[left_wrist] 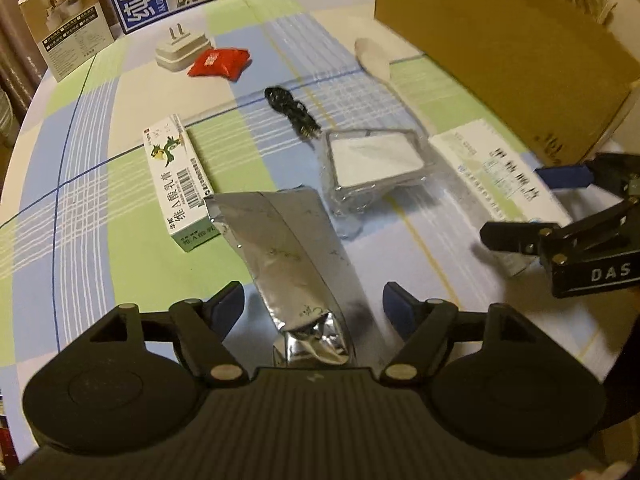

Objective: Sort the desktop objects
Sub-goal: 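Grasp the silver foil bag with the left tool while the right tool lifts the white box, then carry white box to cardboard box with right tool while left tool holds foil bag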

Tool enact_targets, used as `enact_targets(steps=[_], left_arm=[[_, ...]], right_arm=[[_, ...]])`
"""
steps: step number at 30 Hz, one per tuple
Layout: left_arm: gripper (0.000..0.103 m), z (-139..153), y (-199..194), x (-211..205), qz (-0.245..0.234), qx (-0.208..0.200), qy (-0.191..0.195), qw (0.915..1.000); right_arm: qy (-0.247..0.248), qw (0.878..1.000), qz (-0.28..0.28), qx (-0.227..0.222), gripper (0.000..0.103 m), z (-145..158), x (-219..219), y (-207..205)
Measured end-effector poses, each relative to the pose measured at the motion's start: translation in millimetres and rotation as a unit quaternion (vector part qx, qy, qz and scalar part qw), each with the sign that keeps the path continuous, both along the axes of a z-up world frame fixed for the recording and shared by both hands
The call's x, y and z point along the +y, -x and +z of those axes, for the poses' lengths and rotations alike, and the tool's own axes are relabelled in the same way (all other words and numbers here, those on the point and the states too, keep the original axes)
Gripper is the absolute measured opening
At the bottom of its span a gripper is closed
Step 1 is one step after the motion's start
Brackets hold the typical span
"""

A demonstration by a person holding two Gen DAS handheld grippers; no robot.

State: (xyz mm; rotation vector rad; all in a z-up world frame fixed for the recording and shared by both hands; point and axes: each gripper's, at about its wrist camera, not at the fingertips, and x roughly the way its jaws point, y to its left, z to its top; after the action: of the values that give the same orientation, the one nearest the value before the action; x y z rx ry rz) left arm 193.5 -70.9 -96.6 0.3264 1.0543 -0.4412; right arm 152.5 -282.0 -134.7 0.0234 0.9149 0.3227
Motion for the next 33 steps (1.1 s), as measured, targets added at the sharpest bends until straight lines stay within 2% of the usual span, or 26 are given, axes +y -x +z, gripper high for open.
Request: enact_targets(steps=[1, 4, 5, 8, 12, 14, 25, 33], left_arm=[[0.072, -1.9, -1.1, -1.3, -0.001, 0.003, -0.004, 1.0], [0.059, -8.0, -5.1, -0.6, 0.005, 0.027, 0.001, 0.9996], [0.058, -8.9, -5.9, 1.1, 0.01, 0.031, 0.006, 0.9995], [0.052, -8.6, -7.0, 3.8, 0.013, 0.033, 0.012, 0.9993], [0.041, -5.1, -5.0, 7.5, 0.012, 0.037, 0.021, 0.999], [0.038, -2.3, -1.3, 10.3, 0.009, 0.039, 0.028, 0.9988], [0.04, 2.1, -2.3, 27.6, 0.018, 0.072, 0.061, 0.9954], [0.043, 0.0, 0.4, 18.7, -0.001, 0.066, 0.033, 0.9973]], right_arm=[[0.001, 1.0, -0.002, 0.002, 0.089, -0.8, 0.0, -0.6], [0.005, 1.0, -0.001, 0.006, 0.088, -3.8, 0.1, -1.6], [0.007, 1.0, -0.001, 0.007, 0.087, -4.5, 0.4, -1.8], [0.014, 1.0, -0.001, 0.005, 0.073, -5.1, 0.9, -1.0], [0.013, 1.0, 0.003, 0.005, 0.071, -3.6, 0.5, 3.4], [0.02, 1.0, 0.009, 0.002, 0.071, -3.0, 1.5, 8.1], [0.038, 0.999, 0.02, -0.003, 0.072, -6.2, 7.4, 12.5], [0.044, 0.999, 0.016, -0.009, 0.072, -8.4, 8.2, 5.2]])
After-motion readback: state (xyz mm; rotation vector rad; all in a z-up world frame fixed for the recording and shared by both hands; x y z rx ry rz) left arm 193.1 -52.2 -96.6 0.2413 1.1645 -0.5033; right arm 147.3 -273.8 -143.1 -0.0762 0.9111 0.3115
